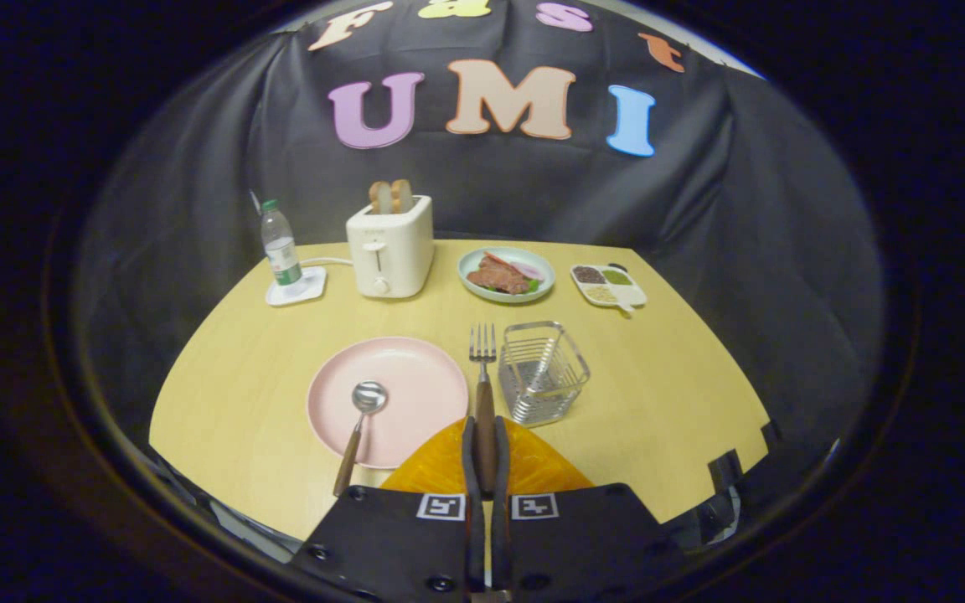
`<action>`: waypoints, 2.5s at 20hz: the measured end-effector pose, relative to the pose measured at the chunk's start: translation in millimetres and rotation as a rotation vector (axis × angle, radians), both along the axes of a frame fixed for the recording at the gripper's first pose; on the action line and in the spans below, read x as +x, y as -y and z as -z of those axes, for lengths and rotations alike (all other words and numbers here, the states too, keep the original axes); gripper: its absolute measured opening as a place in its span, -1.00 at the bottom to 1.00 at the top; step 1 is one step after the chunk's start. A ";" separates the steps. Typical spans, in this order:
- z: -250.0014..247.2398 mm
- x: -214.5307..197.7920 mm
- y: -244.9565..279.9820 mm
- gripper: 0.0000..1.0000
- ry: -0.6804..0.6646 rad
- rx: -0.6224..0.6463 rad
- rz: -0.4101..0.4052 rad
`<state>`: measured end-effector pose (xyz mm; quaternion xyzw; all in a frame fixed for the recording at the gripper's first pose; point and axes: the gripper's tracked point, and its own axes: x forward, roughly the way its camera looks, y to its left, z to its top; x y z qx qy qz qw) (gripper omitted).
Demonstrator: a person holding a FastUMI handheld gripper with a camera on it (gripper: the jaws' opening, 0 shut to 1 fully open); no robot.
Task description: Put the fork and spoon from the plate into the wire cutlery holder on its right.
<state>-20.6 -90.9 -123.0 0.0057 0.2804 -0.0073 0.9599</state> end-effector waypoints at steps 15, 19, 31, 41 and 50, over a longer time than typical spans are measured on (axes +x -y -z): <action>41.2 41.5 23.5 -0.87 -0.311 0.134 0.224; 49.6 54.3 25.3 -0.82 -0.348 0.121 0.234; 49.7 59.4 35.1 0.03 -0.394 0.069 0.204; 13.7 39.8 16.7 1.00 -0.285 -0.024 0.141; 12.7 -2.8 -63.1 1.00 -0.181 -0.050 -0.047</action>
